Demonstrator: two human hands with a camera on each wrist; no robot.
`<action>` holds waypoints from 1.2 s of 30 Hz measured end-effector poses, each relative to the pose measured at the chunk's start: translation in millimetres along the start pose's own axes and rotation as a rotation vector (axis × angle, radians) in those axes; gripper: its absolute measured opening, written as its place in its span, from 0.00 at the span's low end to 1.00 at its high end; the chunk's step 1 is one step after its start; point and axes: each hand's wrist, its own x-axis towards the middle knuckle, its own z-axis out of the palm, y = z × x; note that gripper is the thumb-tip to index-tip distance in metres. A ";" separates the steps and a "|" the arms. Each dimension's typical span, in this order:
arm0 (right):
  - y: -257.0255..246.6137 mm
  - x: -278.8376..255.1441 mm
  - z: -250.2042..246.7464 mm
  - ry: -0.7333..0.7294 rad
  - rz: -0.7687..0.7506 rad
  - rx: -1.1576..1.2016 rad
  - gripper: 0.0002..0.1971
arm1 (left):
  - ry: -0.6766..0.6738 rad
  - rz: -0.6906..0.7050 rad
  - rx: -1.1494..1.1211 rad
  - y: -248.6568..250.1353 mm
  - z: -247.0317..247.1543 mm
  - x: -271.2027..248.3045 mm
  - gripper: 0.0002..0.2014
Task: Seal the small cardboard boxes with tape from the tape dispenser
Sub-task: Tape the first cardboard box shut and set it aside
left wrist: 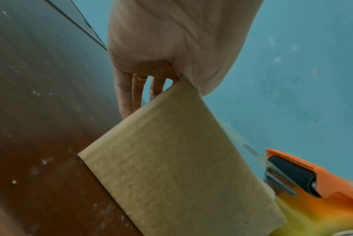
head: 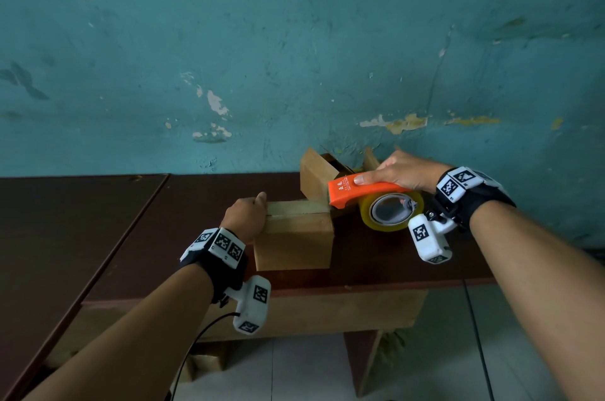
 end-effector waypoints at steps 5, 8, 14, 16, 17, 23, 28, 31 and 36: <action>6.1 -2.0 -2.3 -0.023 -0.001 0.011 0.52 | 0.005 0.000 0.006 3.0 -0.2 -2.4 0.27; 9.8 -1.5 -1.8 -0.029 0.013 0.000 0.60 | 0.008 0.010 0.004 3.0 -0.2 -2.4 0.27; 15.5 -0.3 0.6 -0.017 0.035 0.000 0.63 | 0.000 0.000 0.022 3.6 -1.7 -3.0 0.28; 19.7 -1.5 -0.1 -0.020 0.039 0.012 0.57 | 0.002 -0.004 0.024 4.3 -1.8 -3.0 0.28; 21.4 -2.6 -0.7 -0.019 0.048 0.016 0.52 | 0.002 -0.009 0.019 5.0 -2.0 -3.2 0.28; 31.7 -5.9 -4.6 -0.018 0.069 0.038 0.60 | 0.030 -0.005 0.046 6.2 -0.6 -5.5 0.28; 39.5 -11.4 -5.3 -0.035 0.067 0.051 0.61 | 0.033 0.015 0.052 7.3 -0.6 -6.9 0.28; 44.3 -14.5 -5.1 -0.033 0.060 0.054 0.59 | 0.035 0.018 0.063 8.4 -1.0 -6.8 0.28; 51.2 -15.3 -3.2 -0.028 0.068 0.076 0.53 | 0.030 0.011 0.043 7.3 -1.1 -7.1 0.28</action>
